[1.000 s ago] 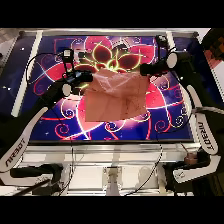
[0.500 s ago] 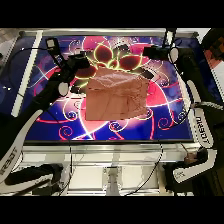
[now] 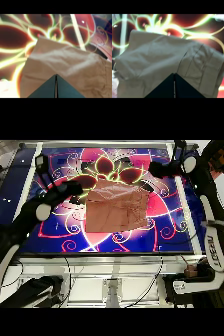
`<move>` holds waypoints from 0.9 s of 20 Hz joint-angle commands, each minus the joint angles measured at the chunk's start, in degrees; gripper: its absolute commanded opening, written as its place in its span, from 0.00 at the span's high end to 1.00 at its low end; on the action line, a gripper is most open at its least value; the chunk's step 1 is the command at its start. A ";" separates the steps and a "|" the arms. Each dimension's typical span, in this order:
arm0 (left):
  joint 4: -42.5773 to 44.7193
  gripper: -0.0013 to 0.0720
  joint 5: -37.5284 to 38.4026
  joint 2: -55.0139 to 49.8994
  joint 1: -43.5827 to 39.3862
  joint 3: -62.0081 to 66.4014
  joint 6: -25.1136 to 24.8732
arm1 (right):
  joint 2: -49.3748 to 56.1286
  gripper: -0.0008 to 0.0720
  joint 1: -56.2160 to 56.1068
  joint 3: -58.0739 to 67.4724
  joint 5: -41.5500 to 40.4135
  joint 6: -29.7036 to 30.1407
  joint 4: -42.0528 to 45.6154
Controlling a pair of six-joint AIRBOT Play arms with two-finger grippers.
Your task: Fold the clothes and pants, and hang the long-sleeved shirts on hangers.
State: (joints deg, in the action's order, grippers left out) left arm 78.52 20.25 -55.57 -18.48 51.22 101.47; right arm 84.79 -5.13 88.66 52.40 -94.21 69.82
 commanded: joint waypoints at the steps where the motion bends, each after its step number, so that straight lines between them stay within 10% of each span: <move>1: -0.74 0.97 5.44 10.45 -0.46 -10.82 11.72 | -10.58 0.95 0.44 -15.63 -3.21 1.73 -8.66; 14: -4.17 0.95 13.90 17.79 -10.25 -27.82 38.29 | -45.33 0.95 -7.87 -64.54 -17.55 -1.90 -29.05; 15: -4.00 0.89 13.09 17.79 -10.25 -28.96 38.29 | -45.86 0.95 -8.52 -66.23 -17.40 -2.40 -28.89; 17: -4.28 0.30 9.20 17.77 -10.34 -31.06 38.36 | -45.11 0.83 -9.33 -67.84 -16.35 -2.43 -27.50; 18: -4.57 0.20 7.19 17.38 -10.34 -31.76 39.23 | -44.37 0.51 -9.44 -67.89 -16.26 -2.43 -27.15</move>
State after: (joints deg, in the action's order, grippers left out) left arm 74.30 31.51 -37.93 -28.51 22.09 137.86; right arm 41.23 -13.21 24.08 36.82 -95.64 42.39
